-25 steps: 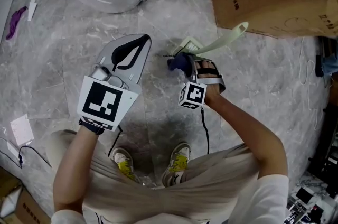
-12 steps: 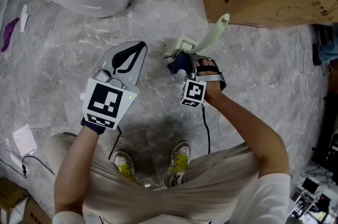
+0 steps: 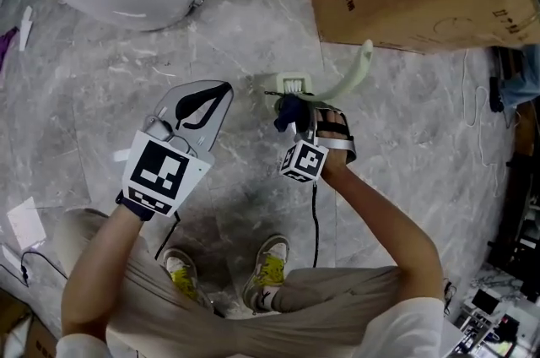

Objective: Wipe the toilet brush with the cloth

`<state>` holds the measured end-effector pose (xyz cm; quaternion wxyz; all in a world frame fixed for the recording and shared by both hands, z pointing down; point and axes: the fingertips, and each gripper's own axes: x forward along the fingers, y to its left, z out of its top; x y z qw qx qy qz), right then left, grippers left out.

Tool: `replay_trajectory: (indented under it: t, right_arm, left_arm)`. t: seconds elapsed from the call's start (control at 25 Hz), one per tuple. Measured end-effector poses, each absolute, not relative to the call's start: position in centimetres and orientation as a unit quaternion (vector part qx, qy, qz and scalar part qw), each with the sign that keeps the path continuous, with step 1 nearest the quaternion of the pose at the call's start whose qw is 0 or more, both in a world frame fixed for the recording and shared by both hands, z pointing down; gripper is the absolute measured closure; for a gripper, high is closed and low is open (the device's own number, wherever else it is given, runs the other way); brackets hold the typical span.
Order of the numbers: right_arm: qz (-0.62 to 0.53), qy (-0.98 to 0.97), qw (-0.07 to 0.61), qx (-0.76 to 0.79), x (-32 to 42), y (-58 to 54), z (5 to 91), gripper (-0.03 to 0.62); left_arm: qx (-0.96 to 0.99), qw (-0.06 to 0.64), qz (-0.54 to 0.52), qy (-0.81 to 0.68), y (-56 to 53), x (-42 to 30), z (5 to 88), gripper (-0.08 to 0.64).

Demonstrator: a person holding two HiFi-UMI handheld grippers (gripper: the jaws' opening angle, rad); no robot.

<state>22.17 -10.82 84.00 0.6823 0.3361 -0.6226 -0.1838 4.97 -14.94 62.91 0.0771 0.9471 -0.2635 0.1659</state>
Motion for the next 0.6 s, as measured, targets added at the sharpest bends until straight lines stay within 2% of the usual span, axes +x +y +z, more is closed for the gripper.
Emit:
replay_trajectory:
  t: [0.2, 0.6]
  right_arm:
    - [-0.180, -0.617, 0.678, 0.356, 22.7, -10.8, 84.6, 0.419]
    - [-0.183, -0.616, 0.685, 0.343, 22.2, -11.4, 86.4, 0.420]
  left_arm:
    - [0.956, 0.041, 0.186, -0.223, -13.2, 6.8, 63.9, 0.558]
    - [0.956, 0.030, 0.201, -0.211, -12.3, 6.4, 64.8, 0.558]
